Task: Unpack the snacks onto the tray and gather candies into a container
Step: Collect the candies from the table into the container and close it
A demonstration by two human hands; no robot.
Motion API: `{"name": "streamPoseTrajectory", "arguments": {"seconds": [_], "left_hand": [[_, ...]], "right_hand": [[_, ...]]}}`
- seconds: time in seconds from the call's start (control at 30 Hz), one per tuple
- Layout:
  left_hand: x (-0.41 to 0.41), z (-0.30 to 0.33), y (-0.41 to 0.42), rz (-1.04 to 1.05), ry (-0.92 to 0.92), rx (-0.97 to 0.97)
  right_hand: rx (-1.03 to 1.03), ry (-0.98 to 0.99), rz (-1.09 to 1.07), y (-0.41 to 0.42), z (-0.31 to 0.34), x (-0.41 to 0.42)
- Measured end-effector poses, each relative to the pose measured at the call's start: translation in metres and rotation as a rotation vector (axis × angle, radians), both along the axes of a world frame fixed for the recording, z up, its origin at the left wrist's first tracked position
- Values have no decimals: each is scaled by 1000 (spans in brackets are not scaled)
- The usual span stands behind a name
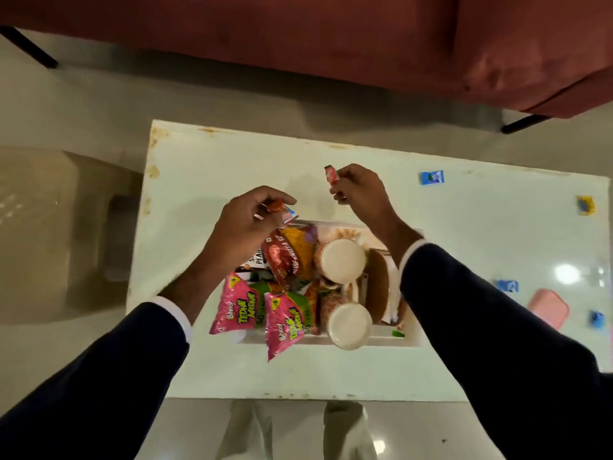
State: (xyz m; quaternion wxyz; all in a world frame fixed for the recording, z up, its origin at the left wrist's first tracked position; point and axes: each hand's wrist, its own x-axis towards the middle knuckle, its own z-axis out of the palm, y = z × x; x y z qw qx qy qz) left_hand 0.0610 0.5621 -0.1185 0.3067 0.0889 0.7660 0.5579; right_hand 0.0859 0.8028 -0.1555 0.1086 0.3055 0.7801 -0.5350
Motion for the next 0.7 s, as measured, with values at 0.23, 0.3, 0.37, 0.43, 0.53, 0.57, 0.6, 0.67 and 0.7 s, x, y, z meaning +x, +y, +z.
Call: {"name": "streamPoseTrajectory", "arguments": {"seconds": [0.23, 0.3, 0.37, 0.43, 0.53, 0.57, 0.6, 0.67, 0.7], "left_hand": [[57, 30, 112, -120, -19, 57], [85, 32, 148, -196, -39, 36], [114, 31, 181, -271, -81, 15], [143, 31, 213, -344, -108, -19], [182, 26, 252, -432, -62, -84], [194, 23, 264, -455, -43, -116], [206, 20, 273, -471, -28, -151], [223, 14, 286, -489, -21, -222], [230, 11, 292, -500, -24, -248]], "right_hand": [[-342, 115, -384, 84, 50, 157], [-335, 117, -460, 110, 62, 211], [-310, 90, -511, 133, 68, 260], [-236, 41, -583, 154, 68, 308], [-77, -47, -683, 173, 61, 362], [-6, -84, -691, 177, 59, 375], [67, -123, -684, 180, 56, 386], [169, -185, -656, 183, 49, 397], [179, -206, -650, 185, 46, 399]]}}
